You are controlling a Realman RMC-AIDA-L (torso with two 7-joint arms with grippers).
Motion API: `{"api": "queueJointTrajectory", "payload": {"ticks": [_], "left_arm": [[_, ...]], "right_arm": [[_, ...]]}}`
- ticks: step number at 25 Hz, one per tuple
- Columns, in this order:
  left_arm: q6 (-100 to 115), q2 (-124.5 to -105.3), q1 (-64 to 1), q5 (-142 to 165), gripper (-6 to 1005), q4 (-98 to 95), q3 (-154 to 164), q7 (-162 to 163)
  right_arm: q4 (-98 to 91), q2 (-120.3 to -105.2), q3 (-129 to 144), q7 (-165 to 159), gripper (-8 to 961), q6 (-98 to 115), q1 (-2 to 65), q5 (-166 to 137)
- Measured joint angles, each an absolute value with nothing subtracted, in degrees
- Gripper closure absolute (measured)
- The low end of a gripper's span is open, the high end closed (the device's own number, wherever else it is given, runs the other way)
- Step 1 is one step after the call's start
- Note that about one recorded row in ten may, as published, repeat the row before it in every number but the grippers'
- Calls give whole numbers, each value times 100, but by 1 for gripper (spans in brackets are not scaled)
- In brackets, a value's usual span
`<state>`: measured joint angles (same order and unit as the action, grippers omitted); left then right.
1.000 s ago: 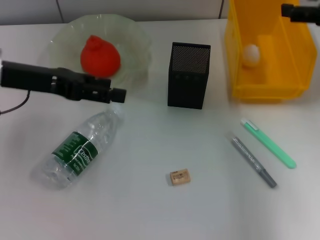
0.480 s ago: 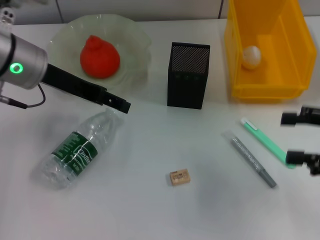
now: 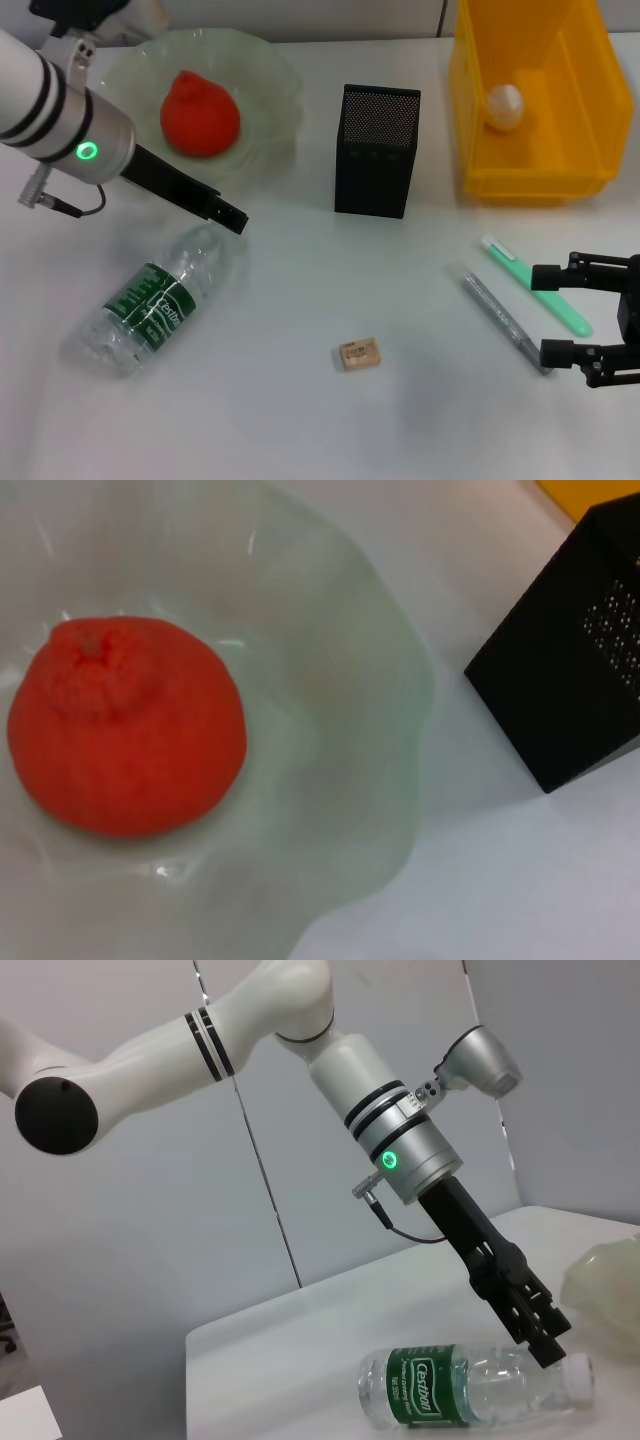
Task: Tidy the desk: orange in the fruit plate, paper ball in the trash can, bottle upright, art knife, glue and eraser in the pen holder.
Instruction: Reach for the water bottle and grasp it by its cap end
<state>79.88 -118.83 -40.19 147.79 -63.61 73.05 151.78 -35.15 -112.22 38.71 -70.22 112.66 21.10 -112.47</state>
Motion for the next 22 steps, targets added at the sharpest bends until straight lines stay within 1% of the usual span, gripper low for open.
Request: {"api": "queueJointTrajectory", "payload": {"ticks": [18, 22], "left_arm": [[7396, -11910, -4022, 14803, 289, -6204, 8405, 15354], [7359, -11909, -4006, 14796, 420, -6204, 8490, 15342]], "right_arm": [[-3413, -11224, 3867, -7041, 140, 11141, 2057, -11232], [-3411, -11229, 3867, -7041, 140, 11143, 2016, -11232]]}}
